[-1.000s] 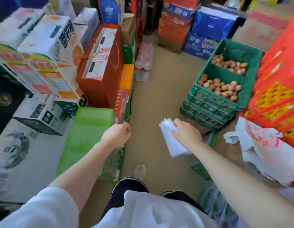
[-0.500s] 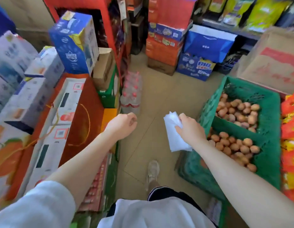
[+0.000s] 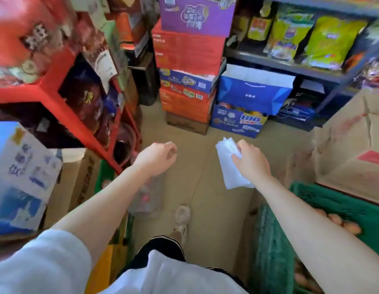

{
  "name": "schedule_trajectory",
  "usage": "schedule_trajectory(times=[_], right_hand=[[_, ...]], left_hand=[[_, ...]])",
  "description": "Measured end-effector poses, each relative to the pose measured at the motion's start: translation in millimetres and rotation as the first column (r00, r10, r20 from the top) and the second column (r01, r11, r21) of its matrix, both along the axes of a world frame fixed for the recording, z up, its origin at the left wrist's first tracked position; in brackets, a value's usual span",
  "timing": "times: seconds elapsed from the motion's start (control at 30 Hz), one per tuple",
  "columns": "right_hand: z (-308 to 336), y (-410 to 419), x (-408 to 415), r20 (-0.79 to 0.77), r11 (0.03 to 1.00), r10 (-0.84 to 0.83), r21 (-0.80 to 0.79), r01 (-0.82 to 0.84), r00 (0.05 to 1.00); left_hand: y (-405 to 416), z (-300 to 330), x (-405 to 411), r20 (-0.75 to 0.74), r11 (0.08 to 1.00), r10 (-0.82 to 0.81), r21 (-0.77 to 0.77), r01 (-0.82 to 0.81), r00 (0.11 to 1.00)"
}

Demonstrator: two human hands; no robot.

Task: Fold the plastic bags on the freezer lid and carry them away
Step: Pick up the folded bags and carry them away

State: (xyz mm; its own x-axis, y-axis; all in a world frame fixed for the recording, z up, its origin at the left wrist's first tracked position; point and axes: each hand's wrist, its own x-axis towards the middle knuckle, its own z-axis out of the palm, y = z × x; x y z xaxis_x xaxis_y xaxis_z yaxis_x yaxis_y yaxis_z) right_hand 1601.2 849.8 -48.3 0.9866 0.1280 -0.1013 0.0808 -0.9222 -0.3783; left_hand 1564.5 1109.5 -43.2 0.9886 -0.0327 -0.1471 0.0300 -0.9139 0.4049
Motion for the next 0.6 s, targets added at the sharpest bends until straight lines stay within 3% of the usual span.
schedule_trajectory(times=[0.43, 0.6], right_hand=[[17, -50, 340, -0.031, 0.949, -0.249, 0.19, 0.251, 0.968], [-4, -96, 479, -0.045, 0.936, -0.271, 0.222, 0.274, 0.962]], left_hand=[[-55, 21, 397, -0.055, 0.972, -0.235, -0.006, 0.235, 0.97], [-100, -3, 516, -0.082, 0.98, -0.198, -0.001, 0.198, 0.977]])
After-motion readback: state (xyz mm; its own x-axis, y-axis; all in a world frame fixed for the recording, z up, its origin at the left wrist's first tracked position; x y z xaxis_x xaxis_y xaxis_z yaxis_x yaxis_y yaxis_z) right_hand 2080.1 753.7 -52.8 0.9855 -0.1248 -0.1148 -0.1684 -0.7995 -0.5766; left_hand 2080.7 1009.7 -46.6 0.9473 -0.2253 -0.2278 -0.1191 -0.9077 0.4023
